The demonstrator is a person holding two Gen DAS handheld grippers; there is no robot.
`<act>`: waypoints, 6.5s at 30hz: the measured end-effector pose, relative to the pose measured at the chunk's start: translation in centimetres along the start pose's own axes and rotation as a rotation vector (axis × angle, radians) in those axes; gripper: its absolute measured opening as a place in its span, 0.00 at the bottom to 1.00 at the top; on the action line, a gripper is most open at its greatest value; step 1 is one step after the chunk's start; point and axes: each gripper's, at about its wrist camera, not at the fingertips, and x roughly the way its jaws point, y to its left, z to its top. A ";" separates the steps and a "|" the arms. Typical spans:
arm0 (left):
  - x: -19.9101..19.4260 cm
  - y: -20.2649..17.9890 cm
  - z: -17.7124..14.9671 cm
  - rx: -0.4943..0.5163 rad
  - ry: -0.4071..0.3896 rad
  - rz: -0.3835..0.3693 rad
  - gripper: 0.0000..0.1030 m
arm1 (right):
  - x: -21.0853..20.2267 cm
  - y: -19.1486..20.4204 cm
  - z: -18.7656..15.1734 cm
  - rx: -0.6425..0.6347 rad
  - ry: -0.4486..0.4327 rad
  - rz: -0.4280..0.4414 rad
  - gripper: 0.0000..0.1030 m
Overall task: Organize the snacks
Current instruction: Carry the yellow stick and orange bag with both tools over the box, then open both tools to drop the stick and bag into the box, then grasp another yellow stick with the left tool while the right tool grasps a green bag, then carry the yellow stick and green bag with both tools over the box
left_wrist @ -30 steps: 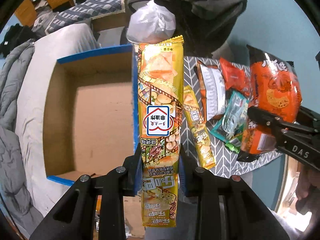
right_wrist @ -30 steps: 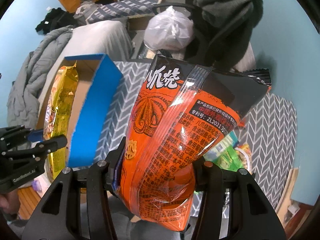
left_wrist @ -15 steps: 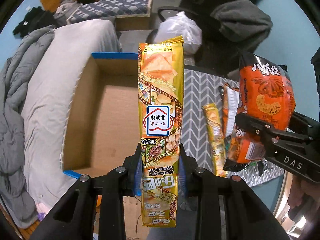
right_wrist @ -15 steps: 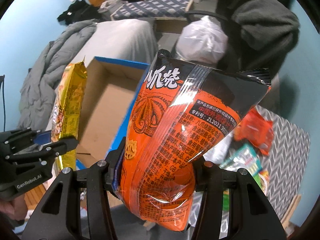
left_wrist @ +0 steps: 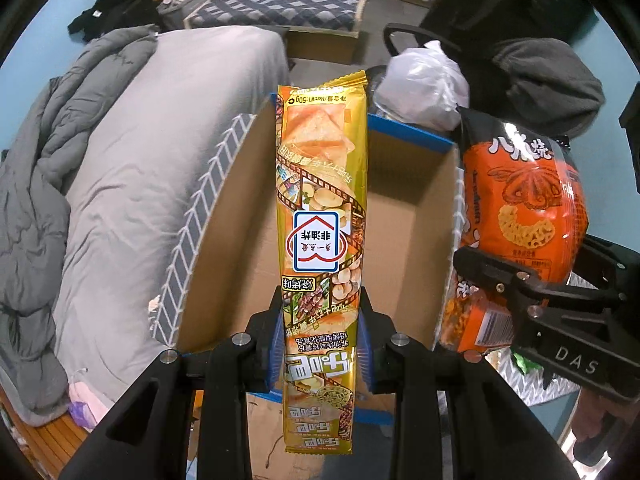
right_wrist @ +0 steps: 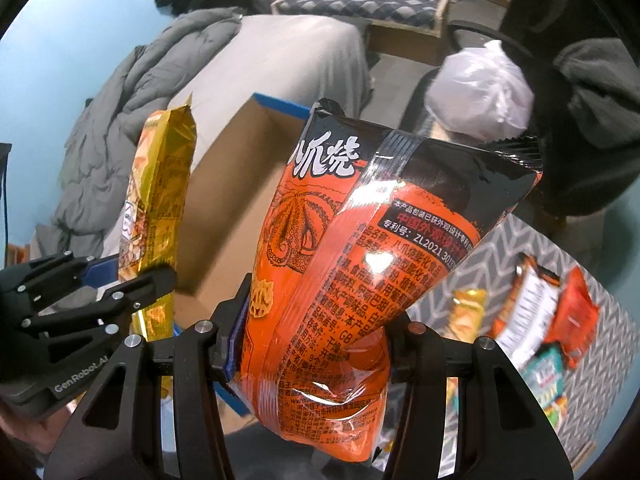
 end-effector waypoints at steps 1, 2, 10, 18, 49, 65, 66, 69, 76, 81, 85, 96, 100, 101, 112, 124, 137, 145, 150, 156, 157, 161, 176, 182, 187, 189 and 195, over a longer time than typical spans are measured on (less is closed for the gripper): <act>0.3 0.5 0.2 -0.008 0.000 0.001 0.30 | 0.4 0.4 0.3 -0.006 0.006 0.002 0.49; 0.6 0.9 0.3 -0.014 0.004 0.004 0.30 | 0.8 0.8 0.6 -0.014 0.013 0.003 0.49; 3.4 3.2 1.3 -0.044 0.037 0.028 0.30 | 4.6 3.3 2.5 -0.079 0.074 0.003 0.49; 5.7 4.5 1.2 -0.084 0.077 0.036 0.30 | 8.3 4.6 3.3 -0.098 0.158 0.000 0.50; -0.6 0.9 0.6 -0.033 -0.008 0.045 0.58 | 1.5 1.0 1.4 0.016 0.026 -0.016 0.72; -1.5 -7.3 -0.3 0.166 0.026 -0.015 0.60 | -3.4 -6.4 -4.3 0.201 -0.019 -0.105 0.76; -1.5 -7.9 -0.3 0.180 0.030 -0.022 0.60 | -3.7 -6.9 -4.9 0.218 -0.022 -0.110 0.76; -1.6 -9.5 -0.5 0.212 0.033 -0.042 0.60 | -4.6 -8.8 -6.3 0.270 -0.027 -0.125 0.76; -1.4 -13.6 -0.7 0.304 0.039 -0.065 0.61 | -6.4 -12.4 -9.7 0.374 -0.038 -0.162 0.76; -1.3 -15.8 -1.0 0.358 0.047 -0.079 0.65 | -7.3 -14.3 -12.0 0.437 -0.038 -0.180 0.76; -1.0 -17.5 -1.4 0.389 0.061 -0.097 0.67 | -8.1 -15.5 -13.7 0.484 -0.039 -0.193 0.76; 2.5 -20.6 -2.9 0.431 0.160 -0.112 0.69 | -8.5 -19.0 -19.0 0.655 -0.032 -0.221 0.76; 4.2 -21.3 -3.6 0.433 0.199 -0.102 0.69 | -7.7 -20.2 -20.8 0.706 -0.018 -0.238 0.76; 4.5 -21.5 -3.7 0.433 0.206 -0.096 0.69 | -7.5 -20.4 -21.1 0.715 -0.015 -0.241 0.76; 7.9 -22.3 -4.3 0.391 0.271 -0.077 0.69 | -4.9 -23.5 -24.5 0.849 -0.015 -0.208 0.76; 11.9 -24.0 -5.0 0.336 0.347 -0.044 0.69 | -1.3 -25.0 -24.4 0.892 0.023 -0.204 0.76; 15.7 -25.2 -5.6 0.274 0.384 -0.021 0.73 | 2.1 -25.7 -22.5 0.799 0.091 -0.165 0.52; 19.4 -25.9 -5.8 0.265 0.383 0.014 0.73 | 3.3 -24.5 -21.9 0.706 0.111 -0.175 0.41; 20.7 -26.2 -6.2 0.289 0.357 0.009 0.60 | 3.1 -24.2 -22.0 0.678 0.112 -0.180 0.37; 20.8 -27.1 -6.8 0.310 0.354 -0.006 0.32 | 2.0 -24.7 -22.7 0.654 0.111 -0.177 0.35; 20.7 -27.1 -6.9 0.316 0.350 -0.001 0.32 | 1.7 -24.6 -22.8 0.647 0.110 -0.177 0.35; 20.7 -26.7 -7.4 0.334 0.352 -0.009 0.31 | 0.9 -24.3 -22.9 0.610 0.104 -0.183 0.34; 16.8 -23.6 -7.2 0.343 0.258 -0.019 0.31 | -0.9 -21.1 -20.9 0.487 0.094 -0.215 0.33; 12.7 -22.7 -8.7 0.378 0.199 -0.045 0.31 | -2.7 -19.9 -19.1 0.437 0.083 -0.229 0.33; 8.9 -22.0 -7.3 0.403 0.150 -0.059 0.31 | -4.5 -18.9 -17.9 0.410 0.069 -0.231 0.33; 7.4 -21.8 -7.1 0.406 0.128 -0.062 0.31 | -5.3 -18.6 -17.4 0.399 0.065 -0.230 0.33; 4.4 -20.1 -5.3 0.411 0.083 -0.072 0.31 | -7.1 -17.7 -16.4 0.371 0.052 -0.220 0.33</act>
